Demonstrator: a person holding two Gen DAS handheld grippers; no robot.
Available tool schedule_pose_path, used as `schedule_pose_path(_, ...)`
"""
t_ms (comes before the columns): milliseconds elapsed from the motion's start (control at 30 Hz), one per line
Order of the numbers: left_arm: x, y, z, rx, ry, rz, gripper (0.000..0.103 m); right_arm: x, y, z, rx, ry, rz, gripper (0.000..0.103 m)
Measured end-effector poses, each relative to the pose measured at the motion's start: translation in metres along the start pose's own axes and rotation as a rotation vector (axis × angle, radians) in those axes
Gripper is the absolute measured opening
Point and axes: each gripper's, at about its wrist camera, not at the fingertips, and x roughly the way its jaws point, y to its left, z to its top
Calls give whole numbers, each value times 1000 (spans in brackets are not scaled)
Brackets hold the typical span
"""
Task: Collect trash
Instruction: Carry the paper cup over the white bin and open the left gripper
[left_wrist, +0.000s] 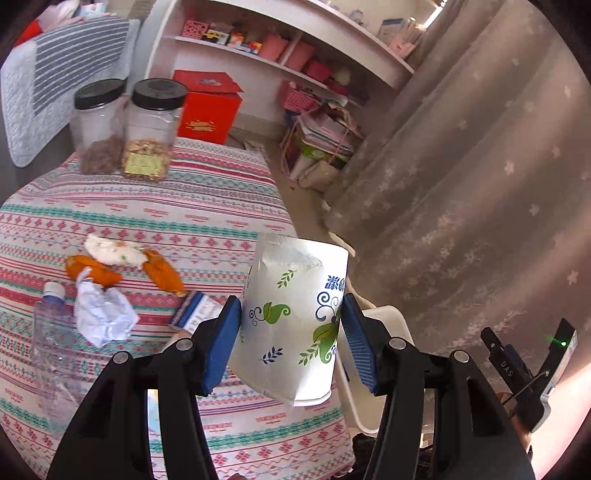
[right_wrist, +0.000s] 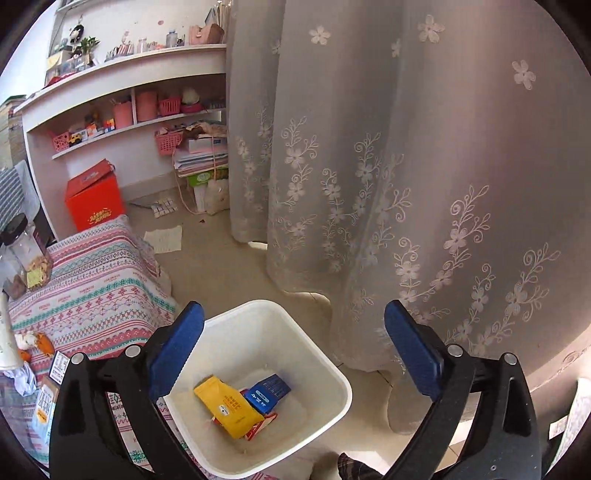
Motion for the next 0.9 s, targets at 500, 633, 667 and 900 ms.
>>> schedule_pose_path(500,95,-142,-12,163,132,-103,58,11,-61,11,103,34,-7,96)
schedule_pose_path(633,114,-151,-16,160,203,-119,62,13,-64,12,111,47,-3,96)
schedule_pose_path(667,116,-151,-17,160,217,-118,63,13,-64,12,110,48,0,96)
schedule_pose_path(900,109,-132,-16,140,228,-87,75,15,-45,12,66,61,32,96)
